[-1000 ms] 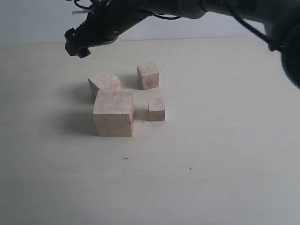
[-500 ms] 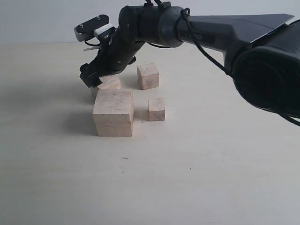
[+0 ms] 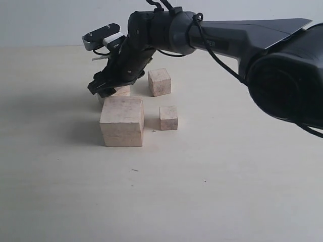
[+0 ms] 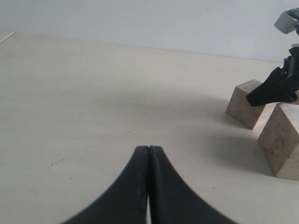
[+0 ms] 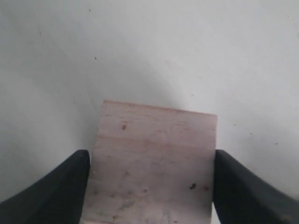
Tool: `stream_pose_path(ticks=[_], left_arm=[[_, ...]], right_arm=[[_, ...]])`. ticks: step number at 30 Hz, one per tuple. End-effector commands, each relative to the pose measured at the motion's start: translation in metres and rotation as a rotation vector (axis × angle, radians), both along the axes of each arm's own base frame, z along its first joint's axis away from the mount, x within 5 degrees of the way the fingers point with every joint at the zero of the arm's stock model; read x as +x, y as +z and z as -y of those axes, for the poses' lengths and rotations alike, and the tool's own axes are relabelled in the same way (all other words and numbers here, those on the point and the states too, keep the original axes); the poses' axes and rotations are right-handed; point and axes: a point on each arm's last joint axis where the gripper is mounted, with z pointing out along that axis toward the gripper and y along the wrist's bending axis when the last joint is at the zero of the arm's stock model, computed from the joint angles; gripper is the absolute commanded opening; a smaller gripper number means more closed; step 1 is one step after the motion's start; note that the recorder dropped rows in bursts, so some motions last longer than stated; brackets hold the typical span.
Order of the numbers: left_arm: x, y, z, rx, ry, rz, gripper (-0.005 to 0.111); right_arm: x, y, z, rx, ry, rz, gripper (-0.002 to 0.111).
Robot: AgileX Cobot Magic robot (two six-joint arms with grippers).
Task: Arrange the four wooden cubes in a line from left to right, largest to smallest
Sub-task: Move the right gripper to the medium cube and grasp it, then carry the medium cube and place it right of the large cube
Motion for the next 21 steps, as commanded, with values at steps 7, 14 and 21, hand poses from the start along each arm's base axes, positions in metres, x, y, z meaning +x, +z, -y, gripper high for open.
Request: stream_pose_path(ticks=[7,14,21], left_arm=[[0.000,0.001,0.000,0.002,-0.005,0.016,0.000],[0.000,0.001,0.000,0.002,-0.005,0.016,0.000],[0.000,0.001,0.000,0.002,-0.005,0.016,0.000]], right_arm=[[0.004,0.071,0.009,0.050,0.009,0.168,0.000],[-0.009,0.138,0.024,0.057,0.090,0.295,0.000],[-0.028,0.188,0.047,0.008,0.137,0.315,0.000]])
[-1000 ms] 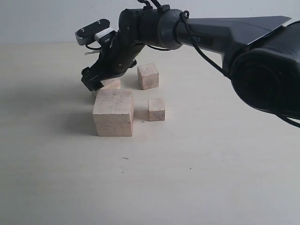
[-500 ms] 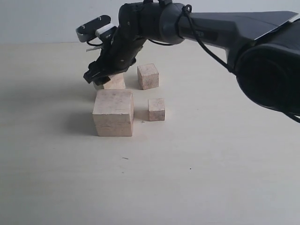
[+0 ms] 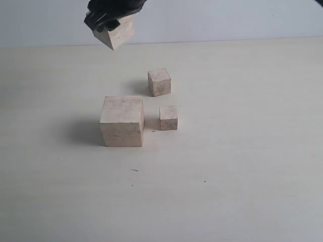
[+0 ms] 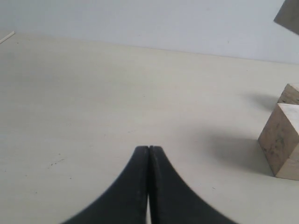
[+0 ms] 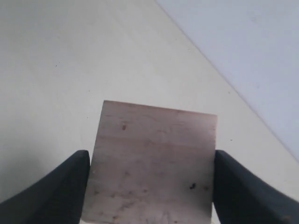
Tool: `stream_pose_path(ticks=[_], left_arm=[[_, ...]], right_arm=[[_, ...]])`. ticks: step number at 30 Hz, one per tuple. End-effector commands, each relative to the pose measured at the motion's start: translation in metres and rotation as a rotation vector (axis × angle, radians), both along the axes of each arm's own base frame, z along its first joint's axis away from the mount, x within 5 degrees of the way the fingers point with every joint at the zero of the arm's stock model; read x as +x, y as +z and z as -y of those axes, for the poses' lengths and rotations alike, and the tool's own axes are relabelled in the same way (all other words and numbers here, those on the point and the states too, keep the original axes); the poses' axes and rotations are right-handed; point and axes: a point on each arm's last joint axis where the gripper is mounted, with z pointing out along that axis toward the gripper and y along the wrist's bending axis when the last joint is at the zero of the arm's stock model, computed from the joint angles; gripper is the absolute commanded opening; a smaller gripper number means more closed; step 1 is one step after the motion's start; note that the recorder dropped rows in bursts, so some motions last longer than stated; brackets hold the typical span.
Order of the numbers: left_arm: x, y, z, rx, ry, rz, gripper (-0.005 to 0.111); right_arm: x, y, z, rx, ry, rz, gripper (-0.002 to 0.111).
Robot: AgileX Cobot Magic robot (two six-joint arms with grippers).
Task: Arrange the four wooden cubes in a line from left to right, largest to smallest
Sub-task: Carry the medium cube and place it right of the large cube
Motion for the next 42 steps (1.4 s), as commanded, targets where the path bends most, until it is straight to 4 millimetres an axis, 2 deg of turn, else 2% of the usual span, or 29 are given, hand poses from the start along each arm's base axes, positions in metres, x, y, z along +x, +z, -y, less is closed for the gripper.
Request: stream_pose_path(ticks=[1,10,14,18,21,23,29,30,34,36,39,42], left_arm=[[0.000,0.001,0.000,0.002,-0.005,0.016,0.000],[0.000,0.001,0.000,0.002,-0.005,0.016,0.000],[0.000,0.001,0.000,0.002,-0.005,0.016,0.000],[0.000,0.001,0.000,0.002,-0.005,0.016,0.000],[0.000,0.001,0.000,0.002,-0.005,0.016,0.000],[0.000,0.001,0.000,0.002,-0.005,0.016,0.000],[0.000,0.001,0.000,0.002,-0.005,0.016,0.000],[0.000,0.001,0.000,0.002,-0.005,0.016,0.000],[0.000,0.001,0.000,0.002,-0.005,0.016,0.000],[0.000,0.001,0.000,0.002,-0.005,0.016,0.000],[0.000,0.001,0.000,0.002,-0.005,0.016,0.000],[0.000,0.001,0.000,0.002,-0.005,0.016,0.000]], right_arm=[[-0.010,0.033,0.019,-0.027,0.009,0.005,0.000],[-0.024,0.051,0.047,-0.030,0.024,-0.135,0.000],[-0.027,0.044,0.073,-0.070,-0.001,-0.171,0.000],[-0.030,0.033,0.109,-0.126,0.022,-0.193,0.000],[-0.038,0.017,0.126,-0.115,0.163,-0.241,0.000],[-0.047,0.001,0.133,-0.113,0.328,-0.280,0.000],[-0.062,-0.052,0.137,-0.146,0.665,-0.266,0.000],[-0.062,-0.068,0.137,-0.169,0.724,-0.259,0.000],[-0.051,-0.109,0.133,-0.227,0.750,-0.278,0.000],[-0.047,-0.121,0.131,-0.233,0.734,-0.286,0.000],[-0.035,-0.135,0.127,-0.245,0.672,-0.222,0.000],[-0.030,-0.141,0.125,-0.248,0.719,-0.144,0.000]])
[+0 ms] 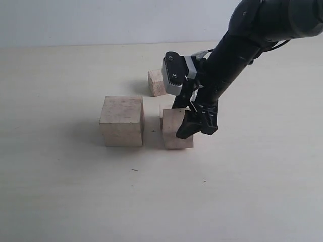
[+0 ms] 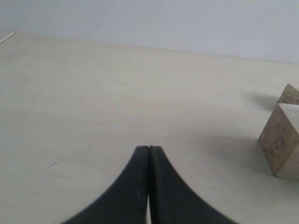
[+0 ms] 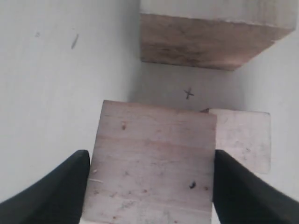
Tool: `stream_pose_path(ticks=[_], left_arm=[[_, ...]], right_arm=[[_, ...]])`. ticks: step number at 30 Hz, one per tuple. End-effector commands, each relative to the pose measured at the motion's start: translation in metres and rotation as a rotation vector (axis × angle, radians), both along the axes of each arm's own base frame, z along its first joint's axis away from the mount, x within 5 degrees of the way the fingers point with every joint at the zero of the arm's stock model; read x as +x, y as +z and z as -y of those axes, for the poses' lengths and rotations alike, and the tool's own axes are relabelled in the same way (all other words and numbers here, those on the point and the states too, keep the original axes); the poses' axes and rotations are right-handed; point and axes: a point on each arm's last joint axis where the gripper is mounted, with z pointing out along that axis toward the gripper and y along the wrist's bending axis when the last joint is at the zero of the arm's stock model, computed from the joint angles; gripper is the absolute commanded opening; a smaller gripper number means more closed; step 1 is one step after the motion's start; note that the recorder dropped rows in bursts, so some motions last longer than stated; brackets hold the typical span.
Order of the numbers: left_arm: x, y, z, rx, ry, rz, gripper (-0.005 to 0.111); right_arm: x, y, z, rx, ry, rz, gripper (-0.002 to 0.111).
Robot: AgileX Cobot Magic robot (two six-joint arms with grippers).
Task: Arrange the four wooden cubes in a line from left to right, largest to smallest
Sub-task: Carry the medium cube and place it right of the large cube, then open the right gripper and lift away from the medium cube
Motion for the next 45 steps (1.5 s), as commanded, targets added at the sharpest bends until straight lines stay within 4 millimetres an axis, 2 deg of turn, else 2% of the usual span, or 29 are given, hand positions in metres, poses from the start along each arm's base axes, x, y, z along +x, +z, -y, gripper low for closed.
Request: stream_pose_path(ticks=[1,14,22,36,45], left_arm=[[0.000,0.001,0.000,0.002,-0.005,0.016,0.000],[0.000,0.001,0.000,0.002,-0.005,0.016,0.000],[0.000,0.001,0.000,0.002,-0.005,0.016,0.000],[0.000,0.001,0.000,0.002,-0.005,0.016,0.000],[0.000,0.001,0.000,0.002,-0.005,0.016,0.000]], right_arm=[[0.005,-0.005,-0.005,0.049,0.067,0.087,0.000],[0.008,-0.006,-0.016,0.180,0.040,0.086,0.000],[0.008,-0.026,-0.017,0.163,0.056,0.053,0.000],[0.013,-0.028,-0.020,0.195,0.001,0.068,0.000],[0.011,-0.028,-0.020,0.199,0.030,0.069,0.000]])
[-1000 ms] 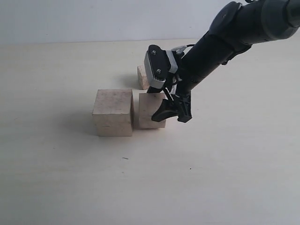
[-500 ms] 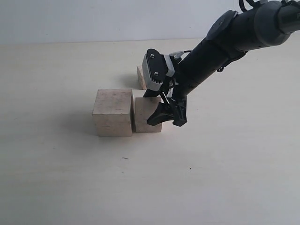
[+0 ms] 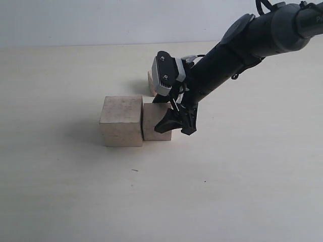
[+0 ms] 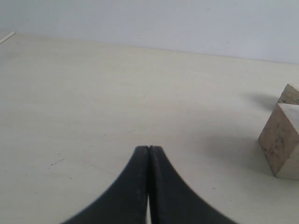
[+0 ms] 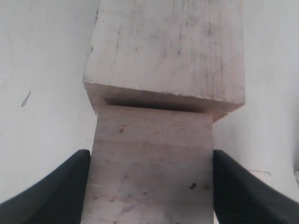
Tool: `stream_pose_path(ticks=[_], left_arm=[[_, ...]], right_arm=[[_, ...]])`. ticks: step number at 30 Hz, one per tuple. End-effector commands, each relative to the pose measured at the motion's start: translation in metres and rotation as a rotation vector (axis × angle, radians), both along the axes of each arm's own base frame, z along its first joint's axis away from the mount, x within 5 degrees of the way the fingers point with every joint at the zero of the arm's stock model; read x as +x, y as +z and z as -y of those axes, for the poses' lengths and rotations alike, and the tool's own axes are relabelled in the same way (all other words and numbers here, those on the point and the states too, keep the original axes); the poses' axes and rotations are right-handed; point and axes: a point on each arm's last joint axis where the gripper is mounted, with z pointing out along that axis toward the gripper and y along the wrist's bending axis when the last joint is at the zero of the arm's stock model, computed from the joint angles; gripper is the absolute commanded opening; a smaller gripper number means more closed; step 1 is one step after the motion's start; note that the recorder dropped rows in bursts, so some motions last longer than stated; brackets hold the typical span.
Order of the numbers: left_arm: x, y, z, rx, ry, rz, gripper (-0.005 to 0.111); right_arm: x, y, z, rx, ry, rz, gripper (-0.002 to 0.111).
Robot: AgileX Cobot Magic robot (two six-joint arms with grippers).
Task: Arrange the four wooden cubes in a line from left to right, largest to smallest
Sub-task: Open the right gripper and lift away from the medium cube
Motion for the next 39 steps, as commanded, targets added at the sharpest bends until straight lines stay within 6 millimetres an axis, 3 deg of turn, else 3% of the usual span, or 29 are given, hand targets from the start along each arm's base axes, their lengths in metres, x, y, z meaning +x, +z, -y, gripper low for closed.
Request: stream_pose_path(ticks=[1,5,13,16,25,34,37,38,39], left_arm=[[0.000,0.001,0.000,0.002,-0.005,0.016,0.000],[0.000,0.001,0.000,0.002,-0.005,0.016,0.000],[0.000,0.001,0.000,0.002,-0.005,0.016,0.000],[0.000,0.001,0.000,0.002,-0.005,0.016,0.000],[0.000,0.001,0.000,0.002,-0.005,0.016,0.000],[0.000,0.001,0.000,0.002,-0.005,0.016,0.000],[0.000,0.001,0.000,0.002,-0.005,0.016,0.000],[0.000,0.001,0.000,0.002,-0.005,0.016,0.000],[0.000,0.001,0.000,0.002,-0.005,0.016,0.000]], right_arm=[[-0.001,-0.004,0.000,-0.006,0.036,0.020,0.002],[-0.001,-0.004,0.000,-0.002,0.032,0.018,0.015],[0.001,0.000,-0.005,0.058,-0.031,-0.017,0.067],[0.001,0.000,-0.005,0.058,-0.031,-0.017,0.078],[0.001,0.007,-0.005,0.065,-0.030,-0.001,0.079],[-0.004,0.061,-0.001,0.128,-0.089,0.057,0.078],[0.003,0.087,0.003,0.166,-0.313,0.082,0.074],[0.007,0.091,0.005,0.178,-0.397,0.079,0.070],[0.014,0.097,0.008,0.214,-0.579,0.039,0.059]])
